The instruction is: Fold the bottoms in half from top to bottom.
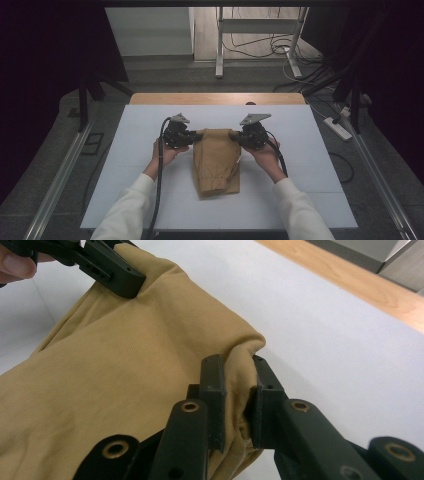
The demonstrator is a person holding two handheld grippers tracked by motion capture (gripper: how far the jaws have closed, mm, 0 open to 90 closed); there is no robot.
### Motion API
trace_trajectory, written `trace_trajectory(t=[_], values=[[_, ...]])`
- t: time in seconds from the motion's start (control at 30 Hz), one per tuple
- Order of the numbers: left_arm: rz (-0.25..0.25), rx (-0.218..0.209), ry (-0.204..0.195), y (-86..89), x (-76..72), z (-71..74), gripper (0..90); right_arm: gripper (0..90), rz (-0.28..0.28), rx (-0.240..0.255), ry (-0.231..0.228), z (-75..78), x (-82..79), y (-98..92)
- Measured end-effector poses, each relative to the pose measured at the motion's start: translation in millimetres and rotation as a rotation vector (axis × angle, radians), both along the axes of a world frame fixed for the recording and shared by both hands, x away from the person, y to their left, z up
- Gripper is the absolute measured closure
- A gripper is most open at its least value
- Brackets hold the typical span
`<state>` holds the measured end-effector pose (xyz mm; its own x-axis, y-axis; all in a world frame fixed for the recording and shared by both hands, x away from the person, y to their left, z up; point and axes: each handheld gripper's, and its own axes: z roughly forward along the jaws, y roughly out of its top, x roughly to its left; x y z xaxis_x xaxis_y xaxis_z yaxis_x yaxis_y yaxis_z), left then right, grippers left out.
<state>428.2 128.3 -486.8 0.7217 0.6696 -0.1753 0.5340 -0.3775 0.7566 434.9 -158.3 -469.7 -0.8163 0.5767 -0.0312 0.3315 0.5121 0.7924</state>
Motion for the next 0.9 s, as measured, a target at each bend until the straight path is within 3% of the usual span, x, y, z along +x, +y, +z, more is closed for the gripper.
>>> trace_trajectory(t=[0.13, 0.37, 0.57, 0.9], values=[[0.009, -0.009, 0.006, -1.2, 12.9, 1.4, 74.0, 79.3, -0.024, 0.015, 0.005, 3.9, 9.5, -1.7], [0.037, 0.007, 0.015, -4.7, 29.2, 3.6, 73.9, 79.3, -0.045, -0.019, -0.002, 6.8, 27.8, 2.1], [0.055, 0.024, 0.026, -6.8, 36.4, 1.3, 73.8, 79.3, -0.064, -0.047, 0.006, 1.7, 38.1, 5.6], [0.086, 0.037, 0.026, -8.4, 40.7, -2.2, 69.0, 77.0, -0.076, -0.050, 0.015, -3.3, 45.2, 7.1]])
